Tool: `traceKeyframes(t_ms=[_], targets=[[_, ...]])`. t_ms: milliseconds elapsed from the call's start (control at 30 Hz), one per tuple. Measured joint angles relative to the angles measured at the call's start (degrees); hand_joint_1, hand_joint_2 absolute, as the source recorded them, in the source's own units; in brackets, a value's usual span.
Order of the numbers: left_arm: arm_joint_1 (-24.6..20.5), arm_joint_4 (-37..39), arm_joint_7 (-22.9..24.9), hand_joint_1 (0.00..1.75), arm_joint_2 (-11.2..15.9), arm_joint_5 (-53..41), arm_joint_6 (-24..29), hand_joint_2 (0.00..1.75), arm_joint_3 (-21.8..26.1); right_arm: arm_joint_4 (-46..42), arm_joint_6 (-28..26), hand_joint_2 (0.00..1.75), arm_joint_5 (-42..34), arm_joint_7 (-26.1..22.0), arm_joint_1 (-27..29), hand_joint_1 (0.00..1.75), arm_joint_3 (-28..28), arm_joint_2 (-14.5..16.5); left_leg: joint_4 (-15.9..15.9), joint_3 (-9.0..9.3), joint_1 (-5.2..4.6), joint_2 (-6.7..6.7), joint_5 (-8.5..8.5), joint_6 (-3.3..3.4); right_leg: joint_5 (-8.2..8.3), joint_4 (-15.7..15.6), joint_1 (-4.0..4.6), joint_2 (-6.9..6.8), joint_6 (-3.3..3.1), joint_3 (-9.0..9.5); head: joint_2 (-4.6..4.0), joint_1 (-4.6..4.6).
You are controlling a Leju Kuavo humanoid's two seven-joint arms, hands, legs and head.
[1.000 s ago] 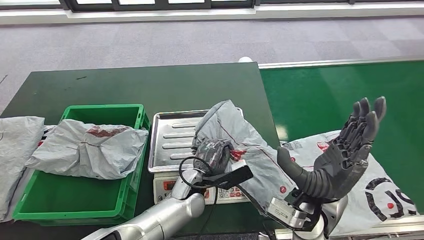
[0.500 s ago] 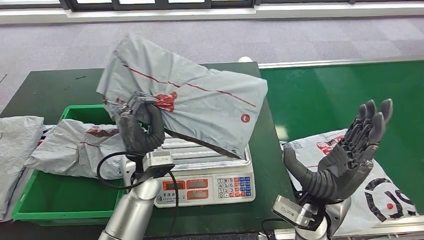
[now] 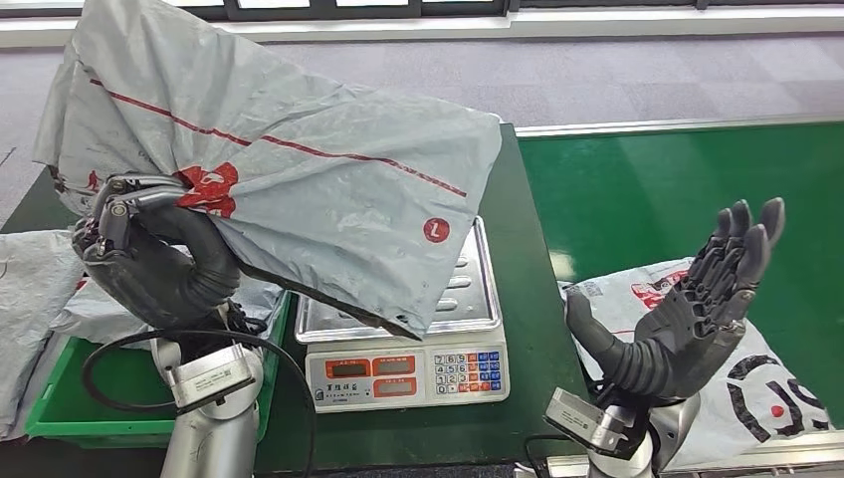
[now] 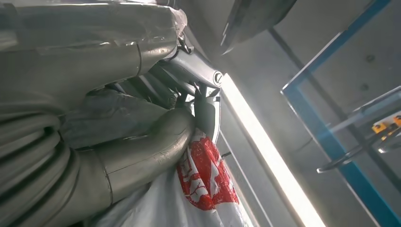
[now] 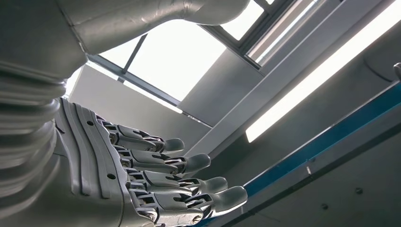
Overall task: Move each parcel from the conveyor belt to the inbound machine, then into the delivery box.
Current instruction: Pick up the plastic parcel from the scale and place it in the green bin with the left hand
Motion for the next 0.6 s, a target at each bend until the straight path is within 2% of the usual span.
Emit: traceKeyframes(t_ms=[100,200,600], targets=[[0.2,-0.8,0.0,1.75,0.0,-0.5,0.0,1.75,0.4,0.0,0.0,1.75,0.0,0.0,0.0,0.00,0.0,0.0,0.0,0.00,0.00,0.00,0.00,0.00,0.00,0.0,0.00,0.00,0.00,0.00,0.00,0.01],[0.7,-1.3,0.0,1.75,0.2,-2.3,0.0,1.75,3.1,0.0,0.0,1.75,0.2,0.0,0.1,0.00,-0.1,0.0,0.0,0.01,0.00,0.01,0.00,-0.01,0.00,0.0,0.00,0.01,0.00,-0.01,0.00,0.01],[3.0,7.8,0.1,1.75,0.8,-3.1,-0.1,1.75,21.8,0.0,0.0,1.75,0.6,0.0,1.9,0.00,-0.8,0.0,0.0,0.01,0.03,0.04,0.02,-0.03,-0.03,0.0,0.00,0.05,-0.06,-0.05,0.00,0.01]])
